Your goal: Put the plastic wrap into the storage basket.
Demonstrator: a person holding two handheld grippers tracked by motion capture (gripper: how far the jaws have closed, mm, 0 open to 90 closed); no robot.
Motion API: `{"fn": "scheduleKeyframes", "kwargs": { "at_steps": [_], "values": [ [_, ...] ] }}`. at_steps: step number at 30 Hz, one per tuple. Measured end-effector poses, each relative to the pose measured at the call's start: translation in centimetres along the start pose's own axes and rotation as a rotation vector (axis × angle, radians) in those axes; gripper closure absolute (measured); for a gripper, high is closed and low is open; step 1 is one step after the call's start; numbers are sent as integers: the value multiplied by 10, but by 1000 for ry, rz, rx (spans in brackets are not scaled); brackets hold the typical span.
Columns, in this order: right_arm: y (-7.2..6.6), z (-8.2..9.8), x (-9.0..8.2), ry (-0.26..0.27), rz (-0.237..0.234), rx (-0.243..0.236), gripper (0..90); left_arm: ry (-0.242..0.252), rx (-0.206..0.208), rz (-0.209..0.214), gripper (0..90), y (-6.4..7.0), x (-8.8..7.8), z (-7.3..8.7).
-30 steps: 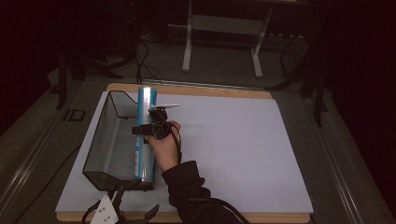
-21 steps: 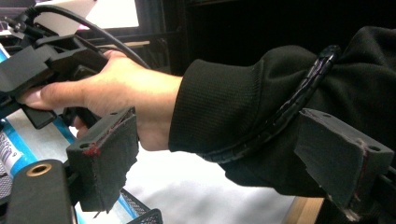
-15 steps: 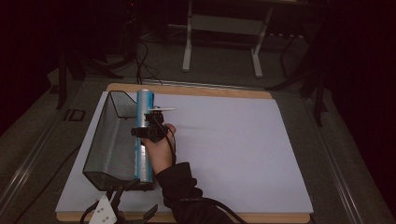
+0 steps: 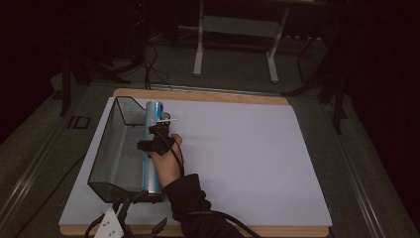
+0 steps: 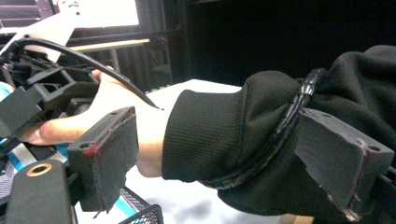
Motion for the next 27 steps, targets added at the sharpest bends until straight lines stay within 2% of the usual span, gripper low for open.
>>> {"fn": "scheduleKeyframes", "kwargs": {
  "at_steps": [2,4,6,7,10,12,15,18,20,23,24,27],
  "values": [
    [1,0,0,-4,-4,-4,250,0,0,0,142,0,0,0],
    [1,-2,-1,-9,-31,-31,173,-2,0,1,142,1,1,0],
    [1,-5,-4,30,-38,-81,123,-3,0,-3,141,1,1,1],
    [0,-6,-5,25,-30,-105,109,-3,0,-3,141,1,1,1],
    [4,-13,-11,55,-49,-159,106,-8,-6,3,141,0,2,1],
    [7,-16,-14,62,-86,-198,107,-8,-6,1,142,0,2,1],
    [14,-23,-23,123,-81,-245,107,-10,-11,1,141,0,2,2],
    [19,-30,-32,136,-90,-271,107,-11,-10,0,141,0,3,2],
    [23,-35,-40,149,-121,-264,107,-10,-10,0,141,0,2,2],
    [28,-40,-54,172,-137,-287,107,-13,-12,0,141,0,3,2],
    [28,-40,-54,172,-137,-287,107,-13,-12,0,141,0,3,2],
    [36,-41,-73,189,-165,-333,107,-14,-11,-1,141,0,3,2]
  ]
}}
Point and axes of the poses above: each handheld gripper's, and its own axes: x roughly forward along the jaws, z roughly out of its underside, y roughly to its right, the point moved 3 cm from there along x, roughly forward along the jaws, and after that the axes turned 10 degrees about y, right-handed, at the moved point
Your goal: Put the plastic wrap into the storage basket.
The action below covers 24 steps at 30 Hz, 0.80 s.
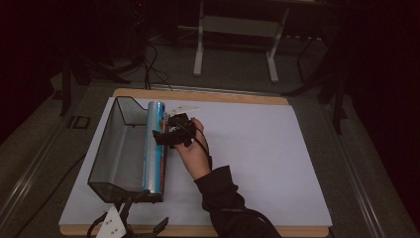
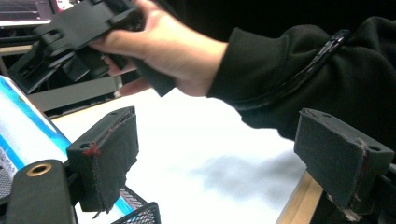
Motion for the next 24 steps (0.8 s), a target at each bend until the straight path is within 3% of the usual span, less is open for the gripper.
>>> {"fn": "scheduleKeyframes", "kwargs": {
  "at_steps": [2,6,10,12,24],
  "values": [
    [1,0,-10,5,-3,-47,108,2,-2,0,141,0,0,0],
    [5,3,-29,21,-33,-76,128,-2,-5,2,141,0,1,0],
    [8,10,-46,42,-24,-125,123,0,-1,5,141,2,2,0],
    [10,15,-54,43,-47,-124,119,-1,-1,4,141,2,2,0],
    [21,40,-103,109,-34,-152,120,0,0,8,141,2,2,-1]
  ]
}}
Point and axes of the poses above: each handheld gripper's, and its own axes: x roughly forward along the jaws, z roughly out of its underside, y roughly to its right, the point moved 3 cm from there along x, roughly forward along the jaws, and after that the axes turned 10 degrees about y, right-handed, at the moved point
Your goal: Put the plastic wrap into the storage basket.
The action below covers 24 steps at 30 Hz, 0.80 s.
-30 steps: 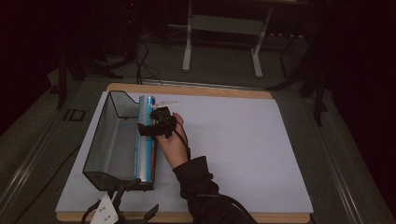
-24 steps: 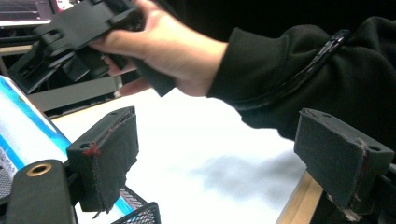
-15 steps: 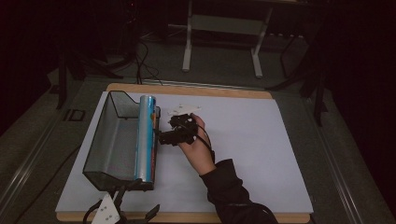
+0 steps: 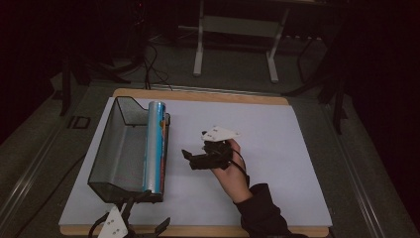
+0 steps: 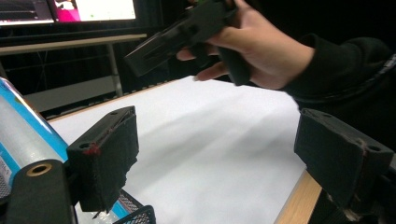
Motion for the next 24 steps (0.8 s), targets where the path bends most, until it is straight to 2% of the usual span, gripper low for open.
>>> {"fn": "scheduleKeyframes", "kwargs": {
  "at_steps": [2,11,18,24],
  "values": [
    [2,4,-11,9,17,-24,121,1,2,-1,141,0,0,0],
    [15,28,-53,52,51,-9,120,-1,3,3,141,1,1,0],
    [21,42,-76,90,58,-20,120,-2,4,5,141,1,1,0],
    [30,60,-97,89,113,-1,120,-4,6,4,141,2,2,1]
  ]
}}
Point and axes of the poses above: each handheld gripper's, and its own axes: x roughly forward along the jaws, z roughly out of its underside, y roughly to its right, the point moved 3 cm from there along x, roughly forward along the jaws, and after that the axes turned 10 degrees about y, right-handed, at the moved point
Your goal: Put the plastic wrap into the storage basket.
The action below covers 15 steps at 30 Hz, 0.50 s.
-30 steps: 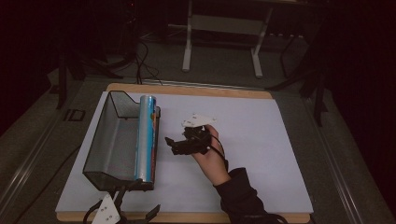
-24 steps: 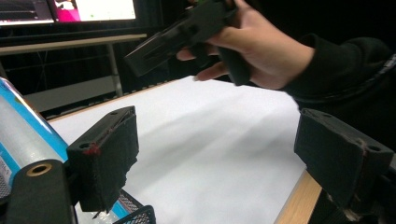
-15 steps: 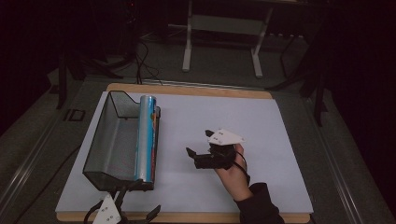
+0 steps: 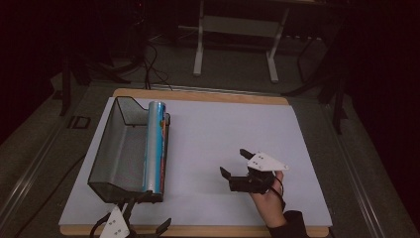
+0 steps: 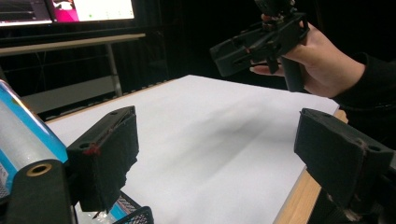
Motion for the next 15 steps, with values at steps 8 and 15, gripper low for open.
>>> {"fn": "scheduleKeyframes", "kwargs": {
  "at_steps": [8,15],
  "values": [
    [8,22,-22,-36,50,13,121,-1,0,3,141,0,0,0],
    [12,36,-38,-50,92,2,121,-3,1,3,141,1,1,0]
  ]
}}
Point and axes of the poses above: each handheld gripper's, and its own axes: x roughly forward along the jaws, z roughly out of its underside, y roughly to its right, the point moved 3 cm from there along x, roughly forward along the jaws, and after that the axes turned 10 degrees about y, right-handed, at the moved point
